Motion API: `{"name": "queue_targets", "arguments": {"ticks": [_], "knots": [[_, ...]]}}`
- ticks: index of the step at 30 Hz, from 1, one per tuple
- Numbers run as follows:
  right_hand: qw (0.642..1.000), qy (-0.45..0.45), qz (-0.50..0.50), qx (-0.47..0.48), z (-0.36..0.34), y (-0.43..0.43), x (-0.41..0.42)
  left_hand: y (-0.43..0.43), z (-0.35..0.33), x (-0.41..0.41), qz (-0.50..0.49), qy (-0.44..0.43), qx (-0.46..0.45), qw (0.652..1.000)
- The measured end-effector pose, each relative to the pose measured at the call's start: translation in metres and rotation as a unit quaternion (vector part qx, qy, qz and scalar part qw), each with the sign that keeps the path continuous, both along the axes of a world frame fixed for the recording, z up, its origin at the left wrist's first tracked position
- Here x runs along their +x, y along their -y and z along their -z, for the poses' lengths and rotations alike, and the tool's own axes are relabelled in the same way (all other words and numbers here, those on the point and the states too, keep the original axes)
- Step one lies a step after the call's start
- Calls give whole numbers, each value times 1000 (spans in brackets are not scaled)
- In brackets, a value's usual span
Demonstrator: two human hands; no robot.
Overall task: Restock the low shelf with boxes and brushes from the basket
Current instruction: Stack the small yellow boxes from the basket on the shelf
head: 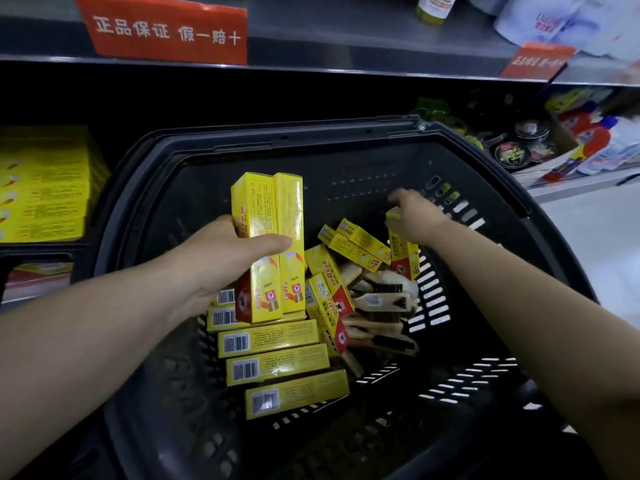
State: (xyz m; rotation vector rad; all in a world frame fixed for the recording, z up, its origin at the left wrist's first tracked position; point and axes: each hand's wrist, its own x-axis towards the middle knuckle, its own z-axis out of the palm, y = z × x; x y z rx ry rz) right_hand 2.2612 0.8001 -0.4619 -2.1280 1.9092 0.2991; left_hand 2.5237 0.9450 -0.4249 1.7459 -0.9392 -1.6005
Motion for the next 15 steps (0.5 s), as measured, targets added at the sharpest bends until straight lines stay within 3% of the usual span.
{"name": "queue_targets", "arguments": {"ticks": [5,7,10,12,15], "knots": [[988,-146,-50,-29,36,1,-19,1,3,0,7,0,5,1000],[987,-155,-36,-17,35,2,-16,1,4,1,8,-4,5,1000],[995,-88,-29,29,15,-2,-6,1,4,1,0,-16,4,1000],[999,-27,-32,-6,-15,-2,4,0,2,0,-8,-41,5,999],[980,200,13,0,-71,-6,30,-2,-7,-3,-13,-90,-2,996]]}}
